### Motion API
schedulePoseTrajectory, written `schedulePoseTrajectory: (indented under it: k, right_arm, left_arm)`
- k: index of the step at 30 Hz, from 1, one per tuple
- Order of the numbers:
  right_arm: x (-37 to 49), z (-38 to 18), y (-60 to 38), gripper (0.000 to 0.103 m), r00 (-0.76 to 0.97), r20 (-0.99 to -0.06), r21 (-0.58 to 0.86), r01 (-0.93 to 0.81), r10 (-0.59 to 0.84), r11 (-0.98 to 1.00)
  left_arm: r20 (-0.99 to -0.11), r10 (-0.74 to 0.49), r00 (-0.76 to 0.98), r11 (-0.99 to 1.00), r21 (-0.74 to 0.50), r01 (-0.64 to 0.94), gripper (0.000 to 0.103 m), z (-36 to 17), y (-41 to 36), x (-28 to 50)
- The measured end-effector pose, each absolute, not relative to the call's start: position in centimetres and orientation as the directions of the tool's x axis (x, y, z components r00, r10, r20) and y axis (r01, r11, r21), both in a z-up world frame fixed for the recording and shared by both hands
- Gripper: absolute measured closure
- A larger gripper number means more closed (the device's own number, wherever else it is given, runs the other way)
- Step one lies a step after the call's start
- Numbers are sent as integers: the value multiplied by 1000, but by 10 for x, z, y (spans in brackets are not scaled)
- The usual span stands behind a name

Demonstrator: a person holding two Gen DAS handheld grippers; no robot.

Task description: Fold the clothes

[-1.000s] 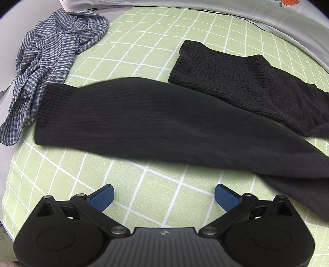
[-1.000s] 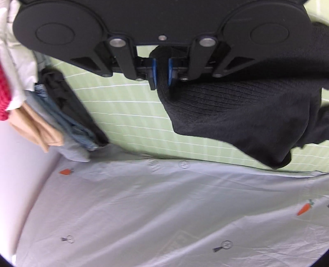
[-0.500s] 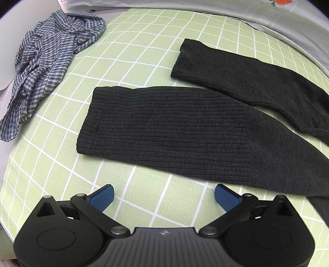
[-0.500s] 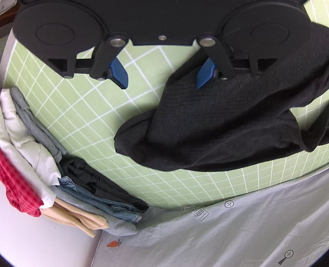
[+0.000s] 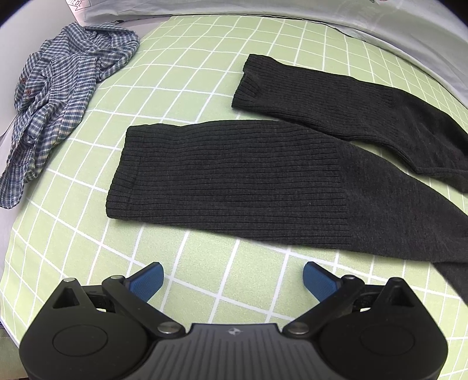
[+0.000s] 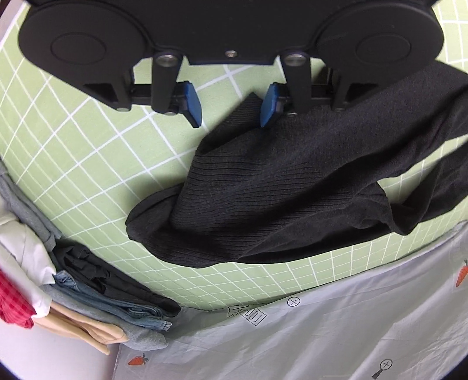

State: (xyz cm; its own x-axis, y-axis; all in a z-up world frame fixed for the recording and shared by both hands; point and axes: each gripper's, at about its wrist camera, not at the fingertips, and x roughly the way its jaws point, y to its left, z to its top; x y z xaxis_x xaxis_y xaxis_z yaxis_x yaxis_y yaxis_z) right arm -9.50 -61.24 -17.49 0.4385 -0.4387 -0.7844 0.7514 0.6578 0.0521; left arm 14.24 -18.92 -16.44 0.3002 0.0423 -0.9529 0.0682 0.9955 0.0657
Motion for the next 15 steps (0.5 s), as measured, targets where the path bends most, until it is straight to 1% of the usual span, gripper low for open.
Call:
schedulePoseTrajectory:
  k: [2,3,4,5,6,8,10,13,15]
  right_arm:
    - [-97,-177,-614,55,466,-788,113,751,-402,650]
    - [-97,-179,-612,61,467,-784,105,748,-408,655]
    - [-97,-179,-611,69,471,-778,94,741,-416,665]
    - [-96,-179,-611,83,481,-772,90,730,-415,678]
    - [-96,-178,-612,93,485,-766,86,727,-422,681]
    - [-100,-172,-618,95,473,-748,65,751,-466,658]
    - [-104,-165,-626,96,412,-724,-26,785,-553,619]
    - [-108,-162,-637,96,241,-658,-279,802,-713,528]
    - [-101,-168,-637,95,155,-615,-450,736,-773,506]
  left_arm:
    - [-952,41,302,996,63,62,4,-164,-189,142]
    - [-952,40,303,996,61,60,4,-163,-189,141]
    - [-952,38,303,997,59,58,5,-162,-189,141]
    - [-953,38,302,997,58,57,5,-162,-189,141]
    - [-953,38,302,997,58,56,6,-162,-189,140]
    - [-952,41,304,997,60,53,8,-161,-187,139]
    - [-950,37,310,998,53,43,9,-160,-185,139]
    - [-947,25,321,999,35,24,10,-160,-181,140]
    - [-944,18,329,1000,23,11,10,-160,-179,140]
